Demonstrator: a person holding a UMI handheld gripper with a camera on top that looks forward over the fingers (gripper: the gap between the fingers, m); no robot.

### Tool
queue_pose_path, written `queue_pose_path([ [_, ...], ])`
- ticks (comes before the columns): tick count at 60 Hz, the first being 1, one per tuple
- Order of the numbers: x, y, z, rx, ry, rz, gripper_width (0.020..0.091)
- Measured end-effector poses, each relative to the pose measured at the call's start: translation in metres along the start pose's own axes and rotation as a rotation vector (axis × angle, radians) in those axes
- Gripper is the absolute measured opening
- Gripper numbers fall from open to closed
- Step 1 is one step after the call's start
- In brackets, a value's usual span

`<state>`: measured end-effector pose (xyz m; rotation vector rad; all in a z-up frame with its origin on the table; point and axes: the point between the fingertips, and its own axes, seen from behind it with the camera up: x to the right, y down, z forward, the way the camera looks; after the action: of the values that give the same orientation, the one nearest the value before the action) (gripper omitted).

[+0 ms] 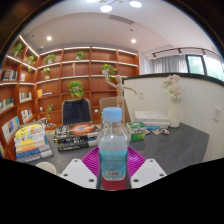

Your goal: Pour water

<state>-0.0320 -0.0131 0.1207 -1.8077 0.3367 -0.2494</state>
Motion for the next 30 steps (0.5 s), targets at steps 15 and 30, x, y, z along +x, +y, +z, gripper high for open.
queue_pose_path([
  [15, -0.001, 0.046, 0.022, -0.006, -0.043, -0.021, 0.0345],
  [30, -0.001, 0.048, 0.020, -0.003, -0.074, -0.012, 0.0411],
])
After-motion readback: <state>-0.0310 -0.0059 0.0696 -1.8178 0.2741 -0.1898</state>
